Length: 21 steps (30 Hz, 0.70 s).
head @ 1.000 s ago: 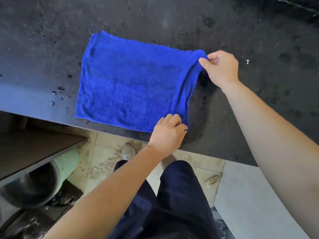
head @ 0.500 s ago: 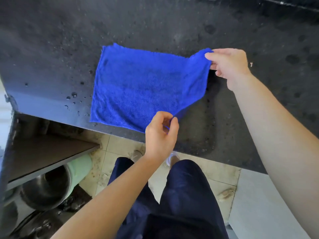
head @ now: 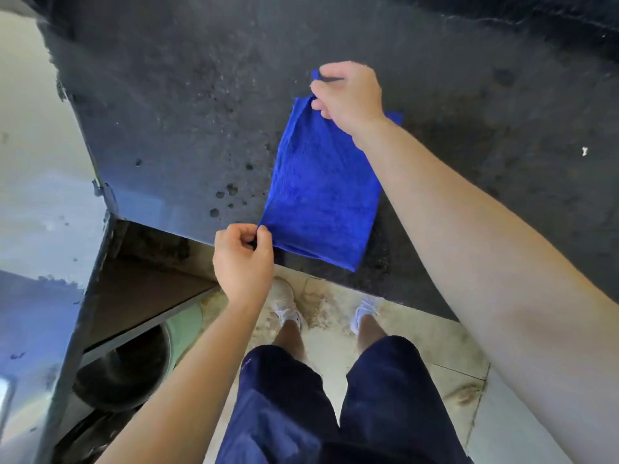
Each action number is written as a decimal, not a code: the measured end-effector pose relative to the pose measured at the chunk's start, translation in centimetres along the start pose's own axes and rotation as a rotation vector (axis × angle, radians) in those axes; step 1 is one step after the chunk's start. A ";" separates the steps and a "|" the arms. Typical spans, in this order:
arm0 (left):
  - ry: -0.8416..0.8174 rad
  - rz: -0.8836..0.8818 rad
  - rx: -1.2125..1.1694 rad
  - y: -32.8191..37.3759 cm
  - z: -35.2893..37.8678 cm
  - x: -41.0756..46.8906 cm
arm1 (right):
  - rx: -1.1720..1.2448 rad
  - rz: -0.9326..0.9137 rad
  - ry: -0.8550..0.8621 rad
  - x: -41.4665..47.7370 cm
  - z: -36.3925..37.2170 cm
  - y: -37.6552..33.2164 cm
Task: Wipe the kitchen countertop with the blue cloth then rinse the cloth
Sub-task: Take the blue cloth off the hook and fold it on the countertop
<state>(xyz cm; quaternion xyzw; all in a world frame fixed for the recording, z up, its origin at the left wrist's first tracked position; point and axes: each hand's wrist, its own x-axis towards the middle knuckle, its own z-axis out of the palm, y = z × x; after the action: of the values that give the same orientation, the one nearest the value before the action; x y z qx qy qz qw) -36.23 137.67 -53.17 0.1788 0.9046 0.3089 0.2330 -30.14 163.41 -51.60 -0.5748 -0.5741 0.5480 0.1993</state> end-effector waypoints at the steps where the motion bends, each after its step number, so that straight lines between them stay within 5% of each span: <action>1: -0.008 -0.003 0.025 -0.4 -0.2 0.4 | -0.060 0.016 -0.003 -0.1 0.6 0.2; 11: -0.252 0.148 0.305 0.0 -0.8 2.2 | -0.317 0.147 0.334 -13.5 -2.4 8.1; 17: -0.367 0.171 0.299 0.9 -2.0 2.8 | -0.507 0.402 0.120 -20.2 -0.1 11.8; 21: -0.440 0.143 0.154 1.6 -3.4 2.9 | -0.276 0.432 0.153 -21.3 0.9 11.0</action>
<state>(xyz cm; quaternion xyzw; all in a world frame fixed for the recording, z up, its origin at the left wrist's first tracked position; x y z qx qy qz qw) -40.13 138.58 -50.66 0.3227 0.8379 0.2086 0.3876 -20.53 141.52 -52.77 -0.7455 -0.4907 0.4492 0.0402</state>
